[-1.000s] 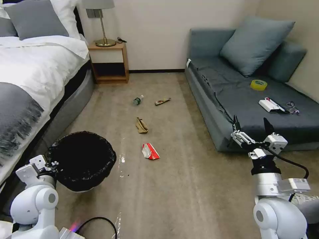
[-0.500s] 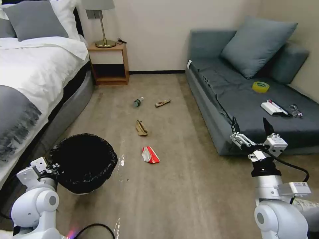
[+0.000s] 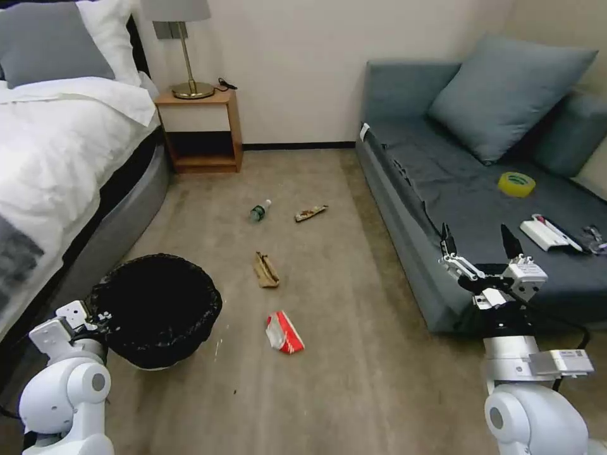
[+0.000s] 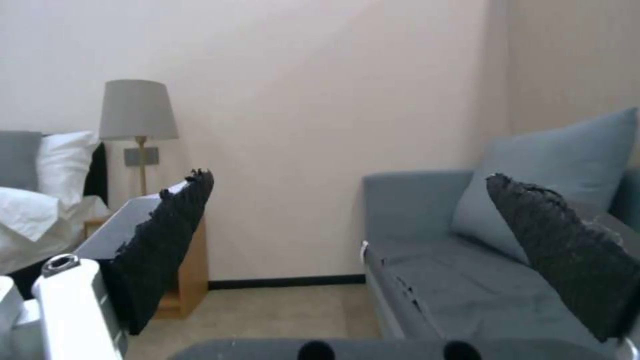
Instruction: Pick up the trash bin, then pick up the garbage on the floor and place it into the trash bin.
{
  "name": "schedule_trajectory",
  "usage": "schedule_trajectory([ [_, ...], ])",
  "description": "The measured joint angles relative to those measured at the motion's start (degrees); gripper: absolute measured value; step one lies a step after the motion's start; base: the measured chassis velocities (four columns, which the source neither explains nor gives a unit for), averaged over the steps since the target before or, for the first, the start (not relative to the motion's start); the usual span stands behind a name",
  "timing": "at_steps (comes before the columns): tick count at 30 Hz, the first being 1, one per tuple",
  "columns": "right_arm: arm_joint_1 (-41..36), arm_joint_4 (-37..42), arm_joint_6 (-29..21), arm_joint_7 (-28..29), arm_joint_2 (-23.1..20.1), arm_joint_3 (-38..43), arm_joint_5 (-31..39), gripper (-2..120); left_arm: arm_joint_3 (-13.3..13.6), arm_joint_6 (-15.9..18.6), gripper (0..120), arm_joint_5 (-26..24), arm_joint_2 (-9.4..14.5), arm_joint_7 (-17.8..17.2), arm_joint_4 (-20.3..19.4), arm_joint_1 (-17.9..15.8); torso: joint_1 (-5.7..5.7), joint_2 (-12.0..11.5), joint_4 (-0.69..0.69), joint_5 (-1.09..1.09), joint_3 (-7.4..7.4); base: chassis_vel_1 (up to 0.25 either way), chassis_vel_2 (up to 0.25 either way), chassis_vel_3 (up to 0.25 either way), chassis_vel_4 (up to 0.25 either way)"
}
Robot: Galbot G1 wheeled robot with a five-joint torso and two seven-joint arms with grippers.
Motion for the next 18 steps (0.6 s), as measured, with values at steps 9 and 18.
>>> schedule_trajectory([
  [9,0.8,-1.0,0.9,1.0,-1.4,-2.1,-0.1,100,-0.4,-0.3,3,0.0,-0.6,0.0,0.1,-0.2,0.00,0.0,-0.01,0.00,0.01,-0.202,0.209,0.197,-0.192],
  [18,3.3,-0.8,-8.8,9.0,-8.9,-12.7,7.7,100,-0.9,-0.1,3,0.9,-1.4,1.2,-4.4,1.3,-0.01,0.0,-0.01,0.00,-0.01,-0.010,0.008,0.009,-0.017],
])
